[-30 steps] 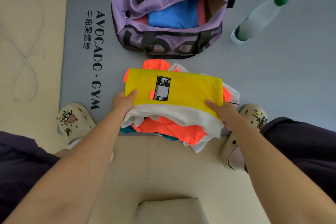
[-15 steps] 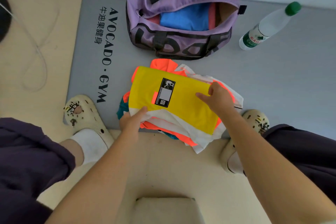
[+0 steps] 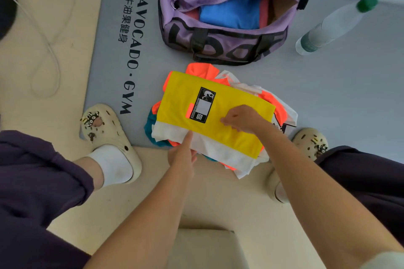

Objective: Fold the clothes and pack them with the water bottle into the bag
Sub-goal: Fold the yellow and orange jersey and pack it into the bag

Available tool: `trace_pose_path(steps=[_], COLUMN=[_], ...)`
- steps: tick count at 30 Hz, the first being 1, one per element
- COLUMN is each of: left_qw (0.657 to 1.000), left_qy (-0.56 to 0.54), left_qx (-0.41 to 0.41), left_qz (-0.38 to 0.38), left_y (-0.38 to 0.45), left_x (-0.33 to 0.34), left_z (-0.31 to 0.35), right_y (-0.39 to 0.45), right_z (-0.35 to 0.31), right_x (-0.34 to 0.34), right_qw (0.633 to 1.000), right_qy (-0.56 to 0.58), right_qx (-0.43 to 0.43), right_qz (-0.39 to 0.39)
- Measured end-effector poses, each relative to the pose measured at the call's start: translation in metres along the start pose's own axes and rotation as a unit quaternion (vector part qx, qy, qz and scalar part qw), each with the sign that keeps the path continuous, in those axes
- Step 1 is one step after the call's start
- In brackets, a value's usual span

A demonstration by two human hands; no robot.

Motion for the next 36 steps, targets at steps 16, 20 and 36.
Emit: trace_pose_path(steps=[16,20,36], left_qw=[0.997,0.994,0.996], left_qy=[-0.044,-0.073,-0.021], left_qx=[-0.066,-0.078,-0.068], left_qz=[0.018,0.015,-0.053], left_y=[-0.011,-0.016,-0.008], left_x=[0.008,0.018,0.022], left_z=[-0.022,-0.022,-0.02], right_y=[0.063,0.074,0.073], right_z=[-0.038,-0.042,0.029], right_x=[-0.054,-0.054,-0.068], right_qw=[0.985,0.991,0.992], right_qy=[-0.072,-0.096,-0.077], right_qx=[-0.013,-0.018,0.091], right_qz=[0.155,0.09,-0.037])
Point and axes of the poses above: each hand's wrist, its own y-axis towards the middle knuckle, its own x-axis out of the palm, z = x × y, the point moved 6 cm from there along y, towards the middle knuckle, and after that the axes turned 13 degrees about x, right-handed, at the moved point
